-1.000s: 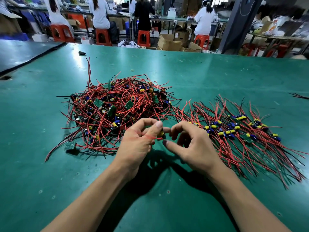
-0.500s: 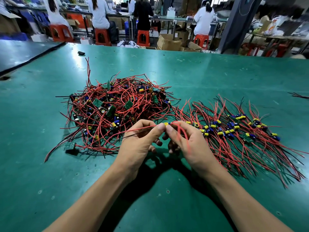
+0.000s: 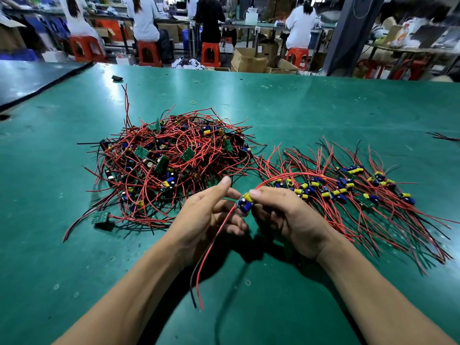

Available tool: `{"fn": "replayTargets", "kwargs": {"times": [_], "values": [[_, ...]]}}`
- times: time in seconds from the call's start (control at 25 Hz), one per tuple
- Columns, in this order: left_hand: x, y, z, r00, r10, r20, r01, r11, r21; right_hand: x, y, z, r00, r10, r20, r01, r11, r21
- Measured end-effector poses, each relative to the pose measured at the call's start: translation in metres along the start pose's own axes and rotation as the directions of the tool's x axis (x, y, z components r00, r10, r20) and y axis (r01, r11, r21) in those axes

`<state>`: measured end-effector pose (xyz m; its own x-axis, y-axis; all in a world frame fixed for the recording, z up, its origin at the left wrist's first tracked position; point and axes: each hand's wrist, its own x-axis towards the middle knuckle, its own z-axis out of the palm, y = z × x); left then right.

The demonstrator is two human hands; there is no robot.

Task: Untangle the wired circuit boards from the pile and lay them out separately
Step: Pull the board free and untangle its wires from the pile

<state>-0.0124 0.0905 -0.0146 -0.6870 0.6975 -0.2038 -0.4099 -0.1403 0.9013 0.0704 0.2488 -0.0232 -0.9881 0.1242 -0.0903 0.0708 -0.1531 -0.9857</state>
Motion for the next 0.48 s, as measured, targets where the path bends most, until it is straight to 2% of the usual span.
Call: {"fn": "replayTargets", "kwargs": {"times": [0.08, 0.2, 0.48], "values": [[-0.0022, -0.0020, 0.0010, 0.999, -0.013, 0.033, 0.011, 0.999, 0.048, -0.0017, 0.0019, -0.0012, 0.999, 0.009, 0.031, -0.007, 0.997, -0.072], [-0.0047, -0.0049, 0.0006, 0.999, -0.007, 0.033, 0.007, 1.000, 0.010, -0.0023, 0.0029, 0.0015, 1.000, -0.005, 0.000, 0.005, 0.992, -0.128], [-0.0019, -0.0101, 0.0001, 0.998, -0.022, 0.052, 0.023, 1.000, -0.021, -0.0023, 0.0027, 0.0031, 0.984, -0.163, -0.069, 0.149, 0.974, -0.171]]}}
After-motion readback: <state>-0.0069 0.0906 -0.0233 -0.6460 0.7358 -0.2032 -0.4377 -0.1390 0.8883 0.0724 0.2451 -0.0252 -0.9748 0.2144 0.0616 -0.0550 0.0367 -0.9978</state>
